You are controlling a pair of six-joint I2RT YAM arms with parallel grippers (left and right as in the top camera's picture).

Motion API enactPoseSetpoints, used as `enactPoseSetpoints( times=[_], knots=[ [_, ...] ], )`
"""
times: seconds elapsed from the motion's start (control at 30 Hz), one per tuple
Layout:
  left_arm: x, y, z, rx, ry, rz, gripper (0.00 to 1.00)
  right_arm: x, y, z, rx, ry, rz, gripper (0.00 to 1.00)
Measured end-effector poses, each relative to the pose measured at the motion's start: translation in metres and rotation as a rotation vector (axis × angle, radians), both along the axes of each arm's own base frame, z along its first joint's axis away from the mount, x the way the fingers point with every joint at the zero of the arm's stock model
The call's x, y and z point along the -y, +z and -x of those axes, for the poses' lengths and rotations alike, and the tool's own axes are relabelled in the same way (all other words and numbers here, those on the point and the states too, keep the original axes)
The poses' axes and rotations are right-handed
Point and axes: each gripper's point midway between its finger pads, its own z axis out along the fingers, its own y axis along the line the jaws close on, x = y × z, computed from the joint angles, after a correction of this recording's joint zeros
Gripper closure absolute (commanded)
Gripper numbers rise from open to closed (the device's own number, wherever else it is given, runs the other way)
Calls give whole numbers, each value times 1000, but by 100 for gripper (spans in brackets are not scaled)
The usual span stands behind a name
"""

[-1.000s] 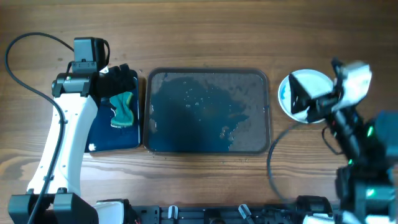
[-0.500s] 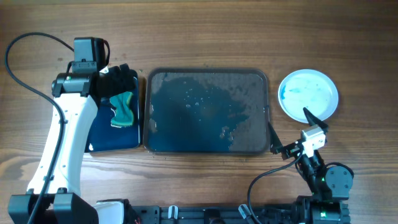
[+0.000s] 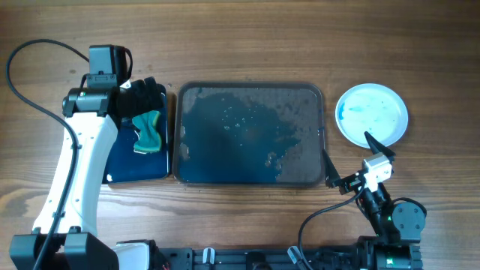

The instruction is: Clean dirty plates on tray and stack at the side

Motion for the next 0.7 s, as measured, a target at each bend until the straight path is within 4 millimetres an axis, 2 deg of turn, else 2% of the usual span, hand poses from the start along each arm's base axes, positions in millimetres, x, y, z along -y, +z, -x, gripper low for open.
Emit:
enactPoseSetpoints(
  times=[0.5,0.57,0.6,0.67,0.7],
  knots=[
    [0,4,1,12,0,0,0,0,0,0,0,0,0,0],
    [1,19,3,62,-1,2,0,0,0,0,0,0,0,0],
    [1,33,5,112,-3,4,0,0,0,0,-1,0,0,0],
    [2,82,13,319,-7,7,0,0,-1,0,-3,0,0,0],
    [3,100,21,401,-9,7,0,0,-1,0,-3,0,0,0]
  ],
)
